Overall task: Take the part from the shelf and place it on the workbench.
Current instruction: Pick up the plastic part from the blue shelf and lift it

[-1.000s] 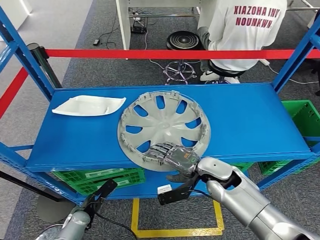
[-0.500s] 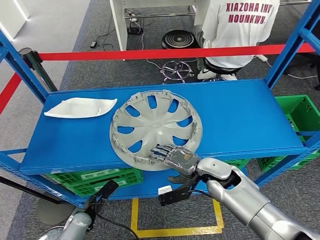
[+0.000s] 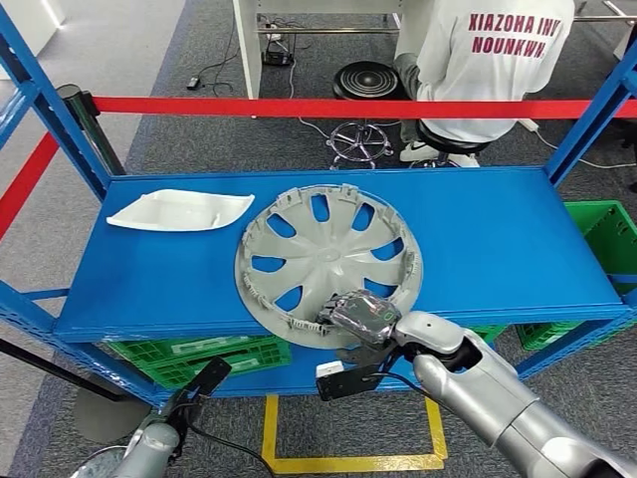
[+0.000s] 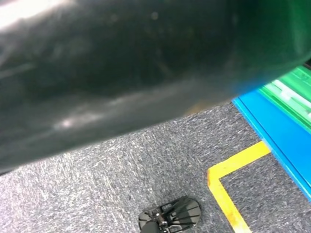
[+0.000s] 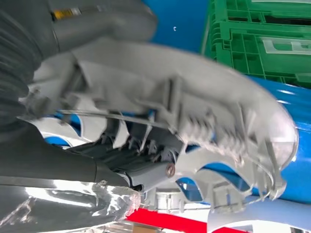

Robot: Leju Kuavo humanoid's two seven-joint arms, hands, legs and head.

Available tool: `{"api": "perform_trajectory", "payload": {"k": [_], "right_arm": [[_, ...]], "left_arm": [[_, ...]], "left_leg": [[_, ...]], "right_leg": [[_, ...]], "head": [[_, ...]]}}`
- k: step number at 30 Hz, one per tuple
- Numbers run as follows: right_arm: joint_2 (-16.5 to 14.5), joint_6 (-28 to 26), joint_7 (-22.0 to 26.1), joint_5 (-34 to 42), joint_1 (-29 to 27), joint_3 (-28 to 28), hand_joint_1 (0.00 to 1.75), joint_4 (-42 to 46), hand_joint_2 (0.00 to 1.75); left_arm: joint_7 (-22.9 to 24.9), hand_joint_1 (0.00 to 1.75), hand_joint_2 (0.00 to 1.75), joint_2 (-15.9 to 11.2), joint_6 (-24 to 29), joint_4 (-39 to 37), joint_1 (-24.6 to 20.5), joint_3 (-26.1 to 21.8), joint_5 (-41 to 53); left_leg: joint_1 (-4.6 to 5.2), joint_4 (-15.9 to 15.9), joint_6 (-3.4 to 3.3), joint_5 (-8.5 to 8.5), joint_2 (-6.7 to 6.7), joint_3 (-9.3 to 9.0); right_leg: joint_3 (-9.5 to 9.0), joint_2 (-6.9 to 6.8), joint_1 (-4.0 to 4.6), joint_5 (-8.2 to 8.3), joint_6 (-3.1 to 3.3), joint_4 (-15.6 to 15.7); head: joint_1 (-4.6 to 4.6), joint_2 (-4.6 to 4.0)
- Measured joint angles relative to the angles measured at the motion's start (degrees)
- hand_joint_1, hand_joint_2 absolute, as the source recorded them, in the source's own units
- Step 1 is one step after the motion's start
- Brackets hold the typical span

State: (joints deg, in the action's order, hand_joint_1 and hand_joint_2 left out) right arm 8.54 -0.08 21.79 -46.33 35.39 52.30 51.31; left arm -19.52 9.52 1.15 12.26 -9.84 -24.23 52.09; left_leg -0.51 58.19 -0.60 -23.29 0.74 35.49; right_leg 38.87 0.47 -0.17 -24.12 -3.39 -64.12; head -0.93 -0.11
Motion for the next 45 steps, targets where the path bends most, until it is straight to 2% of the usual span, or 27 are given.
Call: {"api": "perform_trajectory", "payload": {"k": [2, 6, 8, 10, 11, 12, 13, 15, 16, 18, 21, 23, 25, 26, 27, 28, 30, 31, 33, 35, 37, 38, 40, 41, 42, 43, 45], "right_arm": [[0.01, 0.06, -0.03, 0.41, 0.06, 0.00, 1.75, 0.05, 1.75], [0.01, 0.09, 0.06, 0.51, 0.04, 0.00, 1.75, 0.34, 1.75], [0.02, 0.11, 0.07, 0.51, 0.04, 0.00, 1.75, 0.46, 1.75], [0.01, 0.15, 0.05, 0.51, -0.11, 0.00, 1.75, 0.47, 1.75], [0.01, 0.18, 0.03, 0.51, -0.19, 0.00, 1.75, 0.47, 1.75], [0.01, 0.21, 0.01, 0.51, -0.25, 0.00, 1.75, 0.48, 1.75], [0.02, 0.23, -0.02, 0.52, -0.27, -0.01, 1.75, 0.48, 1.75], [0.03, 0.25, -0.07, 0.53, -0.20, -0.02, 1.75, 0.49, 1.75], [0.04, 0.25, -0.08, 0.52, -0.13, -0.04, 1.75, 0.49, 1.75], [0.06, 0.25, -0.08, 0.52, -0.04, -0.08, 1.75, 0.50, 1.75], [0.09, 0.27, -0.05, 0.54, -0.05, -0.10, 1.75, 0.51, 1.75], [0.13, 0.30, -0.03, 0.54, -0.11, -0.11, 1.75, 0.51, 1.75], [0.15, 0.31, -0.03, 0.54, -0.29, -0.11, 1.75, 0.52, 1.75], [0.16, 0.32, -0.02, 0.54, -0.38, -0.11, 1.75, 0.54, 1.75], [0.16, 0.33, -0.03, 0.53, -0.44, -0.11, 1.75, 0.63, 1.75], [0.16, 0.36, -0.03, 0.52, -0.46, -0.11, 1.75, 0.77, 1.75], [0.16, 0.46, -0.05, 0.51, -0.42, -0.11, 1.75, 1.16, 1.75], [0.16, 0.51, -0.07, 0.50, -0.39, -0.11, 1.75, 1.32, 1.75], [0.16, 0.56, -0.07, 0.51, -0.40, -0.11, 1.75, 1.63, 1.75], [0.16, 0.63, -0.05, 0.55, -0.41, -0.11, 1.75, 2.02, 1.75], [0.16, 0.74, -0.14, 0.59, -0.38, -0.11, 1.75, 2.52, 1.75], [0.16, 0.78, -0.23, 0.61, -0.38, -0.11, 1.75, 2.76, 1.75], [0.21, 0.79, -0.48, 0.74, -0.51, -0.11, 1.75, 3.27, 1.75], [0.27, 0.76, -0.60, 0.96, -0.63, -0.11, 1.75, 3.63, 1.75], [0.34, 0.72, -0.75, 1.21, -0.79, -0.14, 1.75, 4.19, 1.75], [0.41, 0.67, -0.92, 1.45, -0.99, -0.22, 1.75, 4.91, 1.75], [0.55, 0.56, -1.24, 1.78, -1.34, -0.51, 1.75, 6.59, 1.75]], "left_arm": [[0.00, 0.00, 0.00, -0.04, 0.06, 0.00, 0.00, 0.04, -0.11], [0.00, 0.00, 0.00, -0.15, 0.11, 0.00, 0.05, 0.39, -0.29], [0.01, 0.00, 0.00, -0.21, 0.14, 0.00, 0.01, 0.73, -0.33], [0.04, 0.00, 0.00, -0.20, 0.15, 0.00, 0.09, 0.93, -0.34], [0.08, 0.00, 0.00, -0.20, 0.14, 0.00, 0.18, 0.97, -0.35], [0.11, 0.00, 0.00, -0.21, 0.14, 0.00, 0.25, 0.98, -0.35], [0.14, 0.00, 0.00, -0.24, 0.14, 0.00, 0.30, 0.99, -0.37], [0.18, 0.00, 0.00, -0.30, 0.15, 0.00, 0.26, 0.99, -0.41], [0.17, 0.00, 0.00, -0.32, 0.16, 0.00, 0.18, 0.99, -0.43], [0.22, 0.00, 0.00, -0.32, 0.16, 0.00, 0.11, 0.99, -0.44], [0.35, 0.00, 0.00, -0.29, 0.19, 0.01, 0.16, 0.97, -0.45], [0.39, 0.00, 0.00, -0.25, 0.21, 0.01, 0.13, 0.97, -0.48], [0.40, 0.00, 0.00, -0.24, 0.22, 0.01, 0.17, 0.97, -0.51], [0.40, 0.00, 0.00, -0.24, 0.23, 0.01, 0.20, 0.97, -0.52], [0.41, 0.00, 0.00, -0.24, 0.24, 0.01, 0.23, 0.97, -0.53], [0.42, 0.00, 0.00, -0.23, 0.24, 0.01, 0.23, 0.97, -0.57], [0.42, 0.00, 0.00, -0.21, 0.26, 0.02, 0.22, 0.97, -0.67], [0.42, 0.00, 0.00, -0.20, 0.27, 0.02, 0.20, 0.98, -0.75], [0.42, 0.00, 0.00, -0.20, 0.31, 0.01, 0.20, 0.99, -0.85], [0.42, 0.00, 0.00, -0.19, 0.32, 0.01, 0.21, 1.00, -0.96], [0.42, 0.00, 0.00, -0.20, 0.37, 0.02, 0.17, 1.01, -1.09], [0.42, 0.00, 0.00, -0.21, 0.40, 0.02, 0.14, 1.02, -1.16], [0.42, 0.00, 0.00, -0.22, 0.48, 0.02, 0.19, 1.02, -1.39], [0.42, 0.00, 0.00, -0.23, 0.51, 0.02, 0.28, 1.02, -1.52], [0.42, 0.00, 0.00, -0.24, 0.55, 0.02, 0.39, 1.02, -1.67], [0.42, 0.00, 0.00, -0.26, 0.61, 0.02, 0.47, 1.02, -1.81], [0.42, 0.00, 0.00, -0.34, 0.73, 0.02, 0.52, 1.02, -2.02]], "left_leg": [[0.18, 0.04, 0.55, -0.04, 0.10, 0.04], [0.12, 0.62, 1.72, -0.53, 0.04, 0.35], [0.09, 5.11, 2.23, -3.28, -0.08, 2.36], [0.01, 12.46, 2.54, -6.54, -0.10, 5.81], [-0.03, 14.90, 2.61, -7.16, -0.10, 6.96], [-0.05, 15.51, 2.64, -6.77, -0.11, 7.23], [-0.09, 13.89, 2.64, -5.38, -0.12, 6.36], [-0.21, 6.87, 2.63, -1.96, -0.21, 2.64], [-0.28, 3.53, 2.50, -0.98, -0.19, 0.92], [-0.29, 0.49, 2.00, -0.75, -0.12, -0.48], [-0.31, 0.10, 0.76, -0.55, -0.09, -0.51], [-0.47, -0.06, 0.08, -0.33, -0.13, -0.56], [-0.39, -0.05, -0.18, -0.37, -0.14, -0.52], [-0.35, -0.03, -0.21, -0.39, -0.14, -0.50], [-0.33, -0.01, -0.22, -0.40, -0.13, -0.51], [-0.32, 0.01, -0.20, -0.42, -0.10, -0.55], [-0.35, 0.06, -0.01, -0.53, -0.03, -0.65], [-0.26, 0.16, 0.20, -0.60, 0.02, -0.60], [-0.08, 0.16, 0.81, -0.54, 0.09, -0.40], [-0.13, 0.00, 1.43, -0.43, 0.11, -0.26], [-0.20, 1.32, 1.99, -1.49, -0.01, 0.32], [-0.20, 3.47, 2.23, -2.83, -0.07, 1.30], [-0.20, 10.61, 2.54, -6.22, -0.11, 4.67], [-0.21, 13.73, 2.63, -7.23, -0.12, 6.23], [-0.23, 15.32, 2.69, -7.23, -0.12, 7.09], [-0.27, 14.77, 2.70, -6.14, -0.12, 6.95], [-0.40, 8.70, 2.68, -2.08, -0.22, 4.28]], "right_leg": [[-2.44, 0.11, 0.06, 1.01, 0.44, 4.41], [-2.84, 0.25, -0.01, 1.10, 1.72, 5.15], [-3.03, 0.15, -0.27, 1.19, 2.26, 5.32], [-3.02, 0.06, -0.32, 1.16, 2.55, 5.33], [-3.01, 0.04, -0.33, 1.16, 2.57, 5.33], [-3.01, 0.04, -0.35, 1.16, 2.56, 5.32], [-3.04, 0.07, -0.39, 1.18, 2.52, 5.32], [-3.05, 0.22, -0.40, 1.24, 2.21, 5.26], [-2.93, 0.36, -0.29, 1.22, 1.93, 5.14], [-2.70, 0.59, -0.04, 1.31, 1.23, 5.13], [-2.27, 0.53, -0.17, 1.04, 0.29, 4.93], [-0.22, 0.25, -0.27, -1.47, -0.19, 0.78], [3.27, 0.08, -0.31, -5.00, -0.47, -6.83], [4.65, 0.07, -0.32, -5.91, -0.54, -9.74], [5.12, 0.07, -0.32, -5.77, -0.53, -10.75], [4.50, 0.07, -0.33, -4.62, -0.47, -9.53], [0.80, 0.07, -0.33, -1.07, -0.24, -2.21], [-1.13, 0.10, -0.29, 0.04, -0.09, 1.37], [-2.96, 0.17, -0.15, 0.61, 0.35, 4.81], [-3.03, 0.22, -0.09, 0.64, 1.01, 4.97], [-3.16, 0.18, -0.26, 0.73, 1.69, 5.19], [-3.25, 0.14, -0.38, 0.77, 1.98, 5.30], [-3.26, 0.08, -0.38, 0.69, 2.33, 5.31], [-3.26, 0.06, -0.38, 0.66, 2.38, 5.30], [-3.27, 0.07, -0.38, 0.63, 2.40, 5.29], [-3.30, 0.10, -0.40, 0.61, 2.39, 5.28], [-3.45, 0.21, -0.47, 0.47, 2.18, 5.22]], "head": [[-0.09, 0.00], [-0.25, 0.00], [-0.41, 0.00], [-0.48, 0.00], [-0.48, 0.00], [-0.48, 0.00], [-0.47, 0.00], [-0.50, 0.00], [-0.48, 0.00], [-0.49, 0.00], [-0.44, 0.00], [-0.15, 0.00], [0.08, 0.00], [0.08, 0.00], [0.10, 0.00], [0.09, 0.00], [0.12, 0.00], [0.12, 0.00], [0.02, 0.00], [-0.05, 0.00], [-0.21, 0.00], [-0.34, 0.00], [-0.56, 0.00], [-0.56, 0.00], [-0.57, 0.00], [-0.58, 0.00], [-0.60, 0.00]]}}
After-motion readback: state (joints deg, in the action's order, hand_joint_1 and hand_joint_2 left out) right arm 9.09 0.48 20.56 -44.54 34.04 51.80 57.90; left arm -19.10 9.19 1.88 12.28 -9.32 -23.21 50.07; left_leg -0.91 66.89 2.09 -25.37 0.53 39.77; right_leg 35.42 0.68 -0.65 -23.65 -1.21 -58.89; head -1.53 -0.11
